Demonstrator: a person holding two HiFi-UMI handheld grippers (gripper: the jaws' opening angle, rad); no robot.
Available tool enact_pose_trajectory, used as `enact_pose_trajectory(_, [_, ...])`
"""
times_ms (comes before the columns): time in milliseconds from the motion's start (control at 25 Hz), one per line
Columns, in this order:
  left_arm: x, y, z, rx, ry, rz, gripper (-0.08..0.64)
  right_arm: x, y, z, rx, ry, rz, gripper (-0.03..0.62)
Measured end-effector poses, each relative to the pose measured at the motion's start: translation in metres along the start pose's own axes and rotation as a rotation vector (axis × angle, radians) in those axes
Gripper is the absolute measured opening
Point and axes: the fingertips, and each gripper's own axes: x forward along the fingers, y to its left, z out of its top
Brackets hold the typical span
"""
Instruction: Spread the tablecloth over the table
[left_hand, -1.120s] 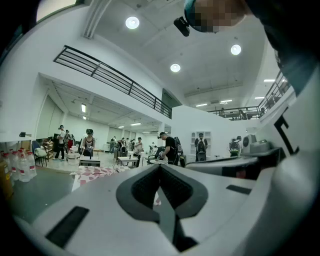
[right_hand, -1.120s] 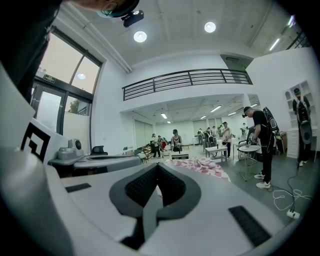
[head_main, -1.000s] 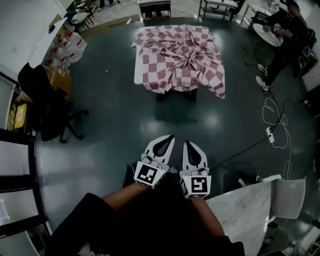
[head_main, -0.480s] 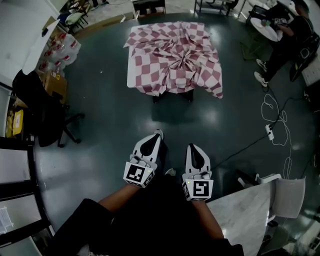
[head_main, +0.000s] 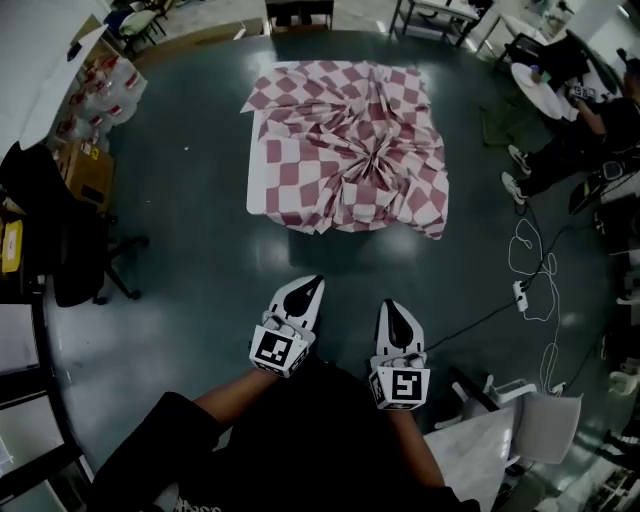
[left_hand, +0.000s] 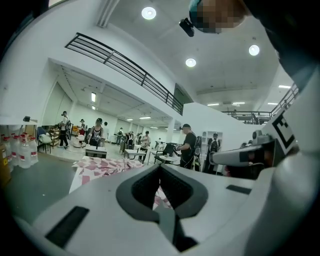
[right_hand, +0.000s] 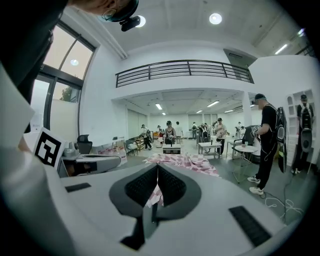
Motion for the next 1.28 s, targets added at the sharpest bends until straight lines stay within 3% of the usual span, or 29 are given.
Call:
enact_pose_trajectory(120, [0.023, 0.042, 0.007, -0.031, 0.006, 0.019, 0.015, 0.052, 0.005, 0.018, -0.053, 0.029, 0.029, 0.015])
enact_pose_trajectory(320, [0.059, 0.102, 0.013, -0.054, 0.035, -0.004, 0.015, 0.126, 0.005, 0.035, -0.030, 0.049, 0.027, 0.015])
enact_pose_trajectory(680, [0.112, 0.148, 0.018, -0.034, 0.066, -0.041, 0.015, 0.178, -0.029, 0.035, 0.029, 0.093, -0.036, 0.015])
enact_pose_trajectory(880, [0.128, 0.165, 0.013, -0.048, 0.079, 0.003, 0.015, 0.204, -0.064, 0.029, 0.081, 0.097, -0.038, 0.015])
enact_pose_trajectory(1280, [0.184, 0.187, 0.011, -0.022, 0.115, 0.128, 0.015, 0.275, -0.131, 0.029, 0.033, 0.105, 0.057, 0.015])
